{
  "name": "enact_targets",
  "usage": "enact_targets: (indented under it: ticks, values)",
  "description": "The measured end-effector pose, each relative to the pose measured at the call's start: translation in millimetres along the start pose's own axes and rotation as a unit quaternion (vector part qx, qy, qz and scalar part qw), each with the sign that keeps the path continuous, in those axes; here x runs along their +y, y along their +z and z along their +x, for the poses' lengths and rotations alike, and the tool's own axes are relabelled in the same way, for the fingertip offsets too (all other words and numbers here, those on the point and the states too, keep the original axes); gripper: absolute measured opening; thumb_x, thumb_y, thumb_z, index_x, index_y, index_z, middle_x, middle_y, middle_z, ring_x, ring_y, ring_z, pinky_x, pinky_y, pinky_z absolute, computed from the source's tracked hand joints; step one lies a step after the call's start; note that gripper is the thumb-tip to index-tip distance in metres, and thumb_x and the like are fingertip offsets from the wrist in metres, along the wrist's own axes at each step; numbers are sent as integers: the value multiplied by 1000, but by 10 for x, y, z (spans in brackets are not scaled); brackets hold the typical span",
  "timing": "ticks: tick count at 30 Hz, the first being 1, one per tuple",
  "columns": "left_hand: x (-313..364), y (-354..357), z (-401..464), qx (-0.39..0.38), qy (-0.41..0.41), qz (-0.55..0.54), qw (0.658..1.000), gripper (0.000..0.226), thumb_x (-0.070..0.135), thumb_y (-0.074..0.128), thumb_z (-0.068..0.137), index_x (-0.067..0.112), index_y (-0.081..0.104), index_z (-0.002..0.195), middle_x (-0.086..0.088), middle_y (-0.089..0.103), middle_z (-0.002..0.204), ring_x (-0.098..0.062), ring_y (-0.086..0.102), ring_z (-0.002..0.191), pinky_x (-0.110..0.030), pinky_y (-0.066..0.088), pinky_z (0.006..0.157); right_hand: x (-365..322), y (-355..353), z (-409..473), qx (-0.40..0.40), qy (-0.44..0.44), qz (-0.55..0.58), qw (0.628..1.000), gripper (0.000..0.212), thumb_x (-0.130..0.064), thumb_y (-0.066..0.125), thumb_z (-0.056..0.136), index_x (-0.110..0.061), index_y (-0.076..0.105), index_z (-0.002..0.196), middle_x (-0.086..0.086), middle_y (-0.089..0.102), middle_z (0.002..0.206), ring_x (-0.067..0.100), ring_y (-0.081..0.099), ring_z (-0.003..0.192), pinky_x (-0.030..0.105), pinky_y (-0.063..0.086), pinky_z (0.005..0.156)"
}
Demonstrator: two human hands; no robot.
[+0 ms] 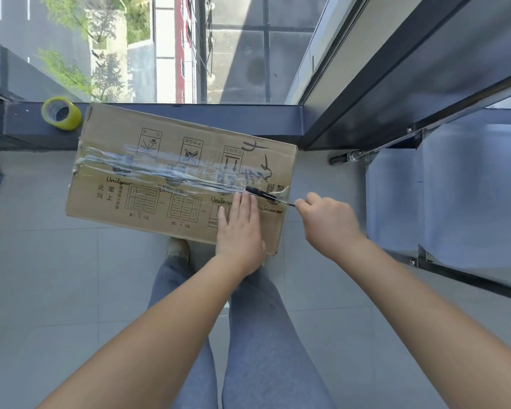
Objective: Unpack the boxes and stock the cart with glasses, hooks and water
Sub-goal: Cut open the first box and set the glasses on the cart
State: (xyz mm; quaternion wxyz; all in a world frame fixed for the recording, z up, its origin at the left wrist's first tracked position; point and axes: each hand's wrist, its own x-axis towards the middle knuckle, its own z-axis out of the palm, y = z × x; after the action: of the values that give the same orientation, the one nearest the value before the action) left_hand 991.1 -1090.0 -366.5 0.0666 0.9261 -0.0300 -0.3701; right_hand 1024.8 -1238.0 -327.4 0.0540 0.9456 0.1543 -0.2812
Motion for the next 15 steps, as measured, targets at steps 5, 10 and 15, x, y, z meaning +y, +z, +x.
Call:
enact_targets:
  ticks: [5, 10, 15]
  values:
    - [101, -10, 27, -1, 0, -2, 1000, 80, 24, 41, 93, 8, -14, 148, -8, -21, 156, -22, -18, 144, -46, -4, 116, 164, 138, -121, 74, 3, 32, 997, 28, 8, 72, 55, -6, 58, 76, 0, 26, 68, 23, 25, 49, 17, 1, 47]
    - [195, 15, 18, 3, -8, -6, 1000, 83, 25, 43, 90, 8, -13, 148, -12, -20, 156, -25, -18, 144, -48, -3, 115, 255, 296, -175, 148, -3, 64, 987, 40, 13, 76, 31, -7, 54, 58, -2, 20, 61, 19, 15, 41, 10, 0, 55]
    - [221, 1, 31, 10, -14, -9, 1000, 82, 26, 45, 91, 8, -11, 149, -12, -18, 156, -26, -17, 144, -48, -1, 116, 345, 350, -248, 59, 42, 20, 997, 18, 3, 61, 74, -7, 59, 88, 3, 33, 73, 29, 42, 56, 22, 9, 45]
